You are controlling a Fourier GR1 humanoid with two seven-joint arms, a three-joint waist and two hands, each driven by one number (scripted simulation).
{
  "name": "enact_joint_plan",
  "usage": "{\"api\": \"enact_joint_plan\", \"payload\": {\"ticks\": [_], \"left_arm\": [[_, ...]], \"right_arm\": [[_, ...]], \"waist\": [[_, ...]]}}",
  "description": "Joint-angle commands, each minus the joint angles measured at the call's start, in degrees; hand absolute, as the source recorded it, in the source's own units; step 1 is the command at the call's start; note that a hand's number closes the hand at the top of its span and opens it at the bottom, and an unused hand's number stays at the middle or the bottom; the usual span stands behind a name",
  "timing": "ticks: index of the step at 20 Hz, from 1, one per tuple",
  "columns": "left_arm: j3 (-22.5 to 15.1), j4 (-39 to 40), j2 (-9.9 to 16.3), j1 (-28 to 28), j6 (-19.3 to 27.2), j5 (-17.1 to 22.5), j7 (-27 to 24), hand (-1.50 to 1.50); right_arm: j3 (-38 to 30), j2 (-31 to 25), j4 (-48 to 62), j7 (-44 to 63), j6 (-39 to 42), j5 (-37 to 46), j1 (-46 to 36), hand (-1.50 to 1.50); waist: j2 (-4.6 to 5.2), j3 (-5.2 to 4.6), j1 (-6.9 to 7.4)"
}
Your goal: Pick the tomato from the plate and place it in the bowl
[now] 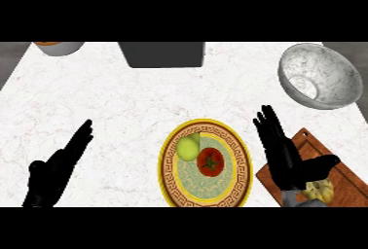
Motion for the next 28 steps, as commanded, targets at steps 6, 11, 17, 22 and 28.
{"api": "enact_joint_plan", "payload": {"ticks": [6, 11, 17, 22, 28], "left_arm": [[2.4, -1.1, -7.8, -8.6, 5.9, -1.0, -3.4, 0.0], [4.0, -0.2, -7.9, -6.6, 5.5, 1.3, -3.4, 0.0], [1.0, 1.7, -11.6, -7.6, 6.7, -0.9, -6.0, 0.0], [2.0, 4.3, -12.5, -10.6, 7.3, -1.1, -5.4, 0.0], [1.4, 4.7, -13.6, -11.3, 7.6, -2.2, -6.8, 0.0]], "right_arm": [[12.0, 7.3, 4.9, -0.4, -29.7, 28.5, -1.0, 1.5], [4.3, 11.7, 1.7, -12.2, -50.4, 33.5, 2.5, -1.5], [17.4, 12.0, -1.0, -20.1, -69.9, 41.6, 6.6, -1.5], [16.6, 12.1, -2.7, -15.4, -70.4, 46.9, 15.3, -1.5], [21.1, 12.1, -7.3, -10.0, -70.6, 50.2, 25.8, -1.5]], "waist": [[-0.19, -0.42, -0.18], [-0.99, 0.0, -3.38], [-0.38, 0.07, -1.18], [0.05, -0.12, -2.65], [0.42, -0.19, -1.81]]}}
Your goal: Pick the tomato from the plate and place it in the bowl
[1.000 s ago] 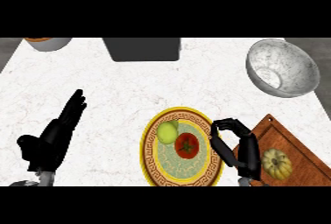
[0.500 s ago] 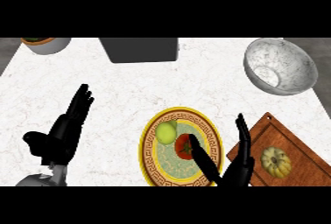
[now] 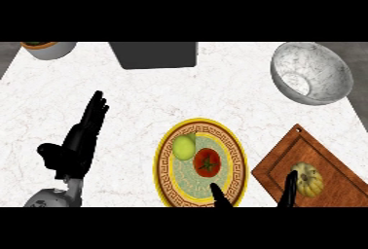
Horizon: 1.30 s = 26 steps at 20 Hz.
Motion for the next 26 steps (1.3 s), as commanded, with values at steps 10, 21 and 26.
{"api": "enact_joint_plan", "payload": {"ticks": [10, 21, 26], "left_arm": [[0.0, 3.2, -0.9, -5.3, -1.5, -1.0, 0.5, 0.0], [0.1, 4.4, -2.1, -6.9, -2.0, -1.8, 1.2, 0.0], [1.2, 5.1, -2.1, -5.8, -2.9, -1.4, 0.0, 0.0]], "right_arm": [[8.7, 0.3, 1.5, 14.7, -5.7, 2.5, 12.8, -1.5], [8.2, 0.3, 8.3, 25.9, -5.6, 6.8, 4.1, -1.5], [11.1, 0.3, 5.5, 29.3, -5.8, 11.1, 3.6, -1.5]], "waist": [[1.4, -0.07, 2.82], [1.02, 0.04, 3.72], [0.63, 0.07, 3.25]]}}
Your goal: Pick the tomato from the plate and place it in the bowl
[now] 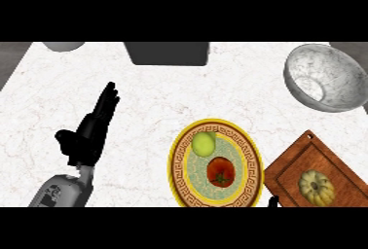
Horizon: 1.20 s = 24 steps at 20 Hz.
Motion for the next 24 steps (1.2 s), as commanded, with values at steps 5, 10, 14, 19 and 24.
{"api": "enact_joint_plan", "payload": {"ticks": [5, 10, 14, 19, 24], "left_arm": [[0.5, -0.1, -0.8, 0.8, -0.5, -0.7, -0.2, 0.0], [2.4, 3.7, -1.4, 0.0, -2.1, -0.2, -2.9, 0.0], [1.0, 2.3, -3.0, -1.6, -0.5, -2.2, 0.9, 0.0], [2.0, -0.9, -1.9, 0.0, -1.8, -2.4, 3.0, 0.0], [2.0, 0.2, -3.9, 1.2, -1.6, -3.9, 0.9, 0.0]], "right_arm": [[3.7, 0.1, -3.1, 5.5, -2.2, 8.2, 0.8, -1.5], [1.8, 0.1, 1.1, 13.1, -2.1, 7.3, -10.8, -1.5], [3.1, 0.1, 0.7, 16.7, -2.1, 10.4, -10.4, -1.5], [1.3, 0.1, 5.5, 23.0, -2.1, 10.0, -18.3, -1.5], [-0.2, 0.1, 5.8, 26.4, -2.1, 12.6, -19.2, -1.5]], "waist": [[-0.46, 0.06, -0.63], [-0.3, 0.09, -0.51], [-0.55, 0.16, -1.02], [-0.71, 0.25, -0.76], [-0.79, 0.28, -0.94]]}}
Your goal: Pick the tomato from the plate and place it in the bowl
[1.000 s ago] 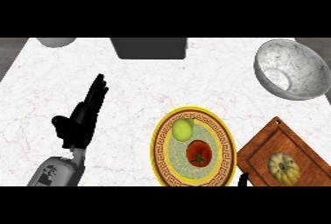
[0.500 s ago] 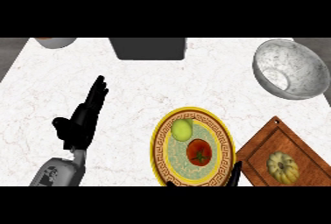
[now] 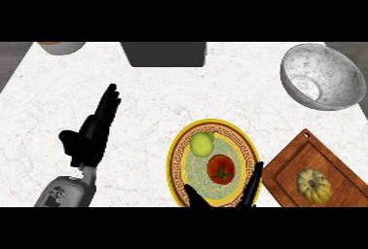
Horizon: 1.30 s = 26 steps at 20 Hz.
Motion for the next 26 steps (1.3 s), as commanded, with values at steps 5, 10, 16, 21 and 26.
{"api": "enact_joint_plan", "payload": {"ticks": [5, 10, 16, 21, 26], "left_arm": [[2.5, 2.5, 0.0, 1.5, -3.9, 1.2, -3.3, 0.0], [2.6, -0.8, 0.0, 1.6, -2.3, -0.8, 0.0, 0.0], [2.1, 0.1, -3.0, -0.6, -1.5, -3.2, 1.1, 0.0], [3.2, -0.7, -1.3, 0.6, -3.5, -2.3, 0.3, 0.0], [4.0, -0.8, -1.7, 0.7, -4.7, -2.0, 1.1, 0.0]], "right_arm": [[-4.3, 0.1, 10.6, 8.2, -2.2, 2.2, -5.3, -1.5], [-4.9, 0.1, 15.1, 14.5, -2.2, 5.1, -6.8, -1.5], [-4.4, 0.1, 21.6, 20.4, -2.2, 4.4, -17.1, -1.5], [-5.6, 0.1, 22.6, 22.3, 10.7, 12.0, -19.4, 1.5], [2.2, 0.1, 23.6, 31.2, 5.7, 17.6, -20.2, 1.5]], "waist": [[0.06, -0.01, 0.24], [-0.05, 0.0, 0.34], [0.02, 0.06, 0.45], [-0.12, -0.02, 0.39], [-0.13, 0.02, 0.51]]}}
